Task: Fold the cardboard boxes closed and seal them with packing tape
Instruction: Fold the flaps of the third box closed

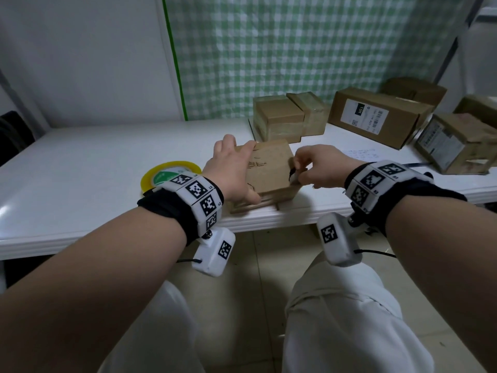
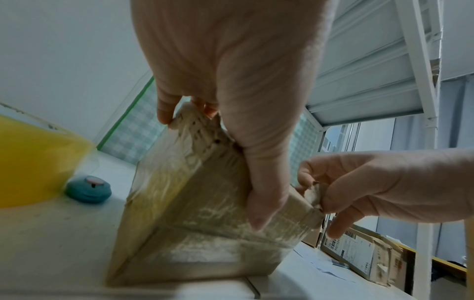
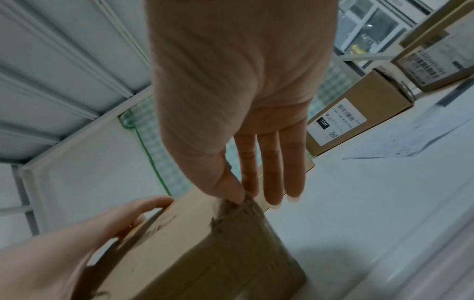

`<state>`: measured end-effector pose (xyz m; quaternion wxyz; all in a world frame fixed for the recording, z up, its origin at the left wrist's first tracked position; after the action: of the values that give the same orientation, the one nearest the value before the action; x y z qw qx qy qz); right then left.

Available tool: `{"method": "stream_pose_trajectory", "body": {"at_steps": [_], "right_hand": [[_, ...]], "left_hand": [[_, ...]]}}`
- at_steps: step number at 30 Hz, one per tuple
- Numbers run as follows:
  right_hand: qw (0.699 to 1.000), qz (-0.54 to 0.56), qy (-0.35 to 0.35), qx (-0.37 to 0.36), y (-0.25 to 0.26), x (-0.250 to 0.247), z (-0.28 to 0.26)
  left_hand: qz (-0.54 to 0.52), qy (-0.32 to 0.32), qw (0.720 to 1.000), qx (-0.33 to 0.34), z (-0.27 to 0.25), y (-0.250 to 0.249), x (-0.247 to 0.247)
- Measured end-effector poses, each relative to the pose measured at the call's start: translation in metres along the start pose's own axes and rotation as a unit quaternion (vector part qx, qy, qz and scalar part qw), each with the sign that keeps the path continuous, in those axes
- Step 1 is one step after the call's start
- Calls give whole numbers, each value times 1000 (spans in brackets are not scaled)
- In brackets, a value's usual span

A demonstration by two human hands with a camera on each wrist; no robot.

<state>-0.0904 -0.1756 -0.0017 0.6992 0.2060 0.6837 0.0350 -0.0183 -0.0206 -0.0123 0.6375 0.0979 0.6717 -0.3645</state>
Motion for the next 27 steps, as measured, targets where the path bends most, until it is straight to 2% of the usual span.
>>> {"method": "stream_pose_trajectory", "body": {"at_steps": [2,6,21,27], "right_hand": [[998,59,23,8,-4,1,-1],[994,95,48,11,-9,4,-1],[988,105,-115,10,-18,-1,11],[979,154,-129,43,-25,-2,12]], "left_hand": [[-1,0,1000,1,0,0,0],[-2,-1,1000,2,0,0,-1],[0,0,1000,3,0,0,-1],[-5,-2,1000,9,0,0,-1]]}}
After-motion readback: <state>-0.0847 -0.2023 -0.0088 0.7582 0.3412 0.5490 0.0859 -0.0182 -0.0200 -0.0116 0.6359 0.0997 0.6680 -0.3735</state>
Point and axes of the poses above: each hand's wrist, its own z-axis towards the middle knuckle, its own x-axis out of the palm, y = z × x, the point moved 6 cm from there along z, towards the middle knuckle, and after that the axes turned 12 degrees about -z, right-handed, at the moved point
